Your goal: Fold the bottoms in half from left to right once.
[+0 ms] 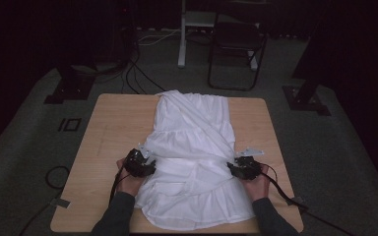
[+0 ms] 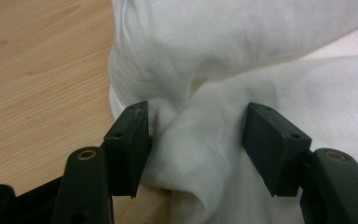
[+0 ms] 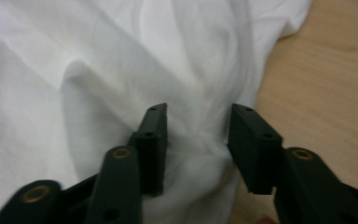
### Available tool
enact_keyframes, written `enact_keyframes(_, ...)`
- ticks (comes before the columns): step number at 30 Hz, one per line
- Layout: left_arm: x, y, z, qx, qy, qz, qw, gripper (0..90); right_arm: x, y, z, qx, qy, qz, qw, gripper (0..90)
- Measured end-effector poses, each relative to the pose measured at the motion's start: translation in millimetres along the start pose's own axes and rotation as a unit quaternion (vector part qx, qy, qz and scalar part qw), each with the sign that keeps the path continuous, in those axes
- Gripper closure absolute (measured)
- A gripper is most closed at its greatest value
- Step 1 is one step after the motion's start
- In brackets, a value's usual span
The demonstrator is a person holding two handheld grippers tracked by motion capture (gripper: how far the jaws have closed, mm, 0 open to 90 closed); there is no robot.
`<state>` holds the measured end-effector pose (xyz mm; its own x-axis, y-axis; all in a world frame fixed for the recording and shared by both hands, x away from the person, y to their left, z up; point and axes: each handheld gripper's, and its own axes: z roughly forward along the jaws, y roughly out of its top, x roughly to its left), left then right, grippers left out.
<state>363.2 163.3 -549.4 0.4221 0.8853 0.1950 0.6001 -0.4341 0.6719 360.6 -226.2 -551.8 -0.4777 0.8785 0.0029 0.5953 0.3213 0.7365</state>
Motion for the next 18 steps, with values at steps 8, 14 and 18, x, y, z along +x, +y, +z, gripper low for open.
enact_keyframes(8, 2.5, -12.7, -39.1, -0.048, -0.011, -0.014, 0.9987, 41.3, 8.0, 14.4, -40.2, -0.069, 0.055, -0.001, 0.9961, 53.0)
enact_keyframes(14, -5.7, -33.2, -53.8, -0.035, -0.036, -0.012, 0.9986, 40.3, 28.2, 14.9, -19.3, -0.042, 0.081, -0.026, 0.9955, 52.8)
enact_keyframes(18, -20.0, -49.5, -53.3, -0.01, -0.05, 0.017, 0.9986, 40.3, 27.5, 8.7, -17.1, -0.019, 0.099, -0.03, 0.9944, 85.3)
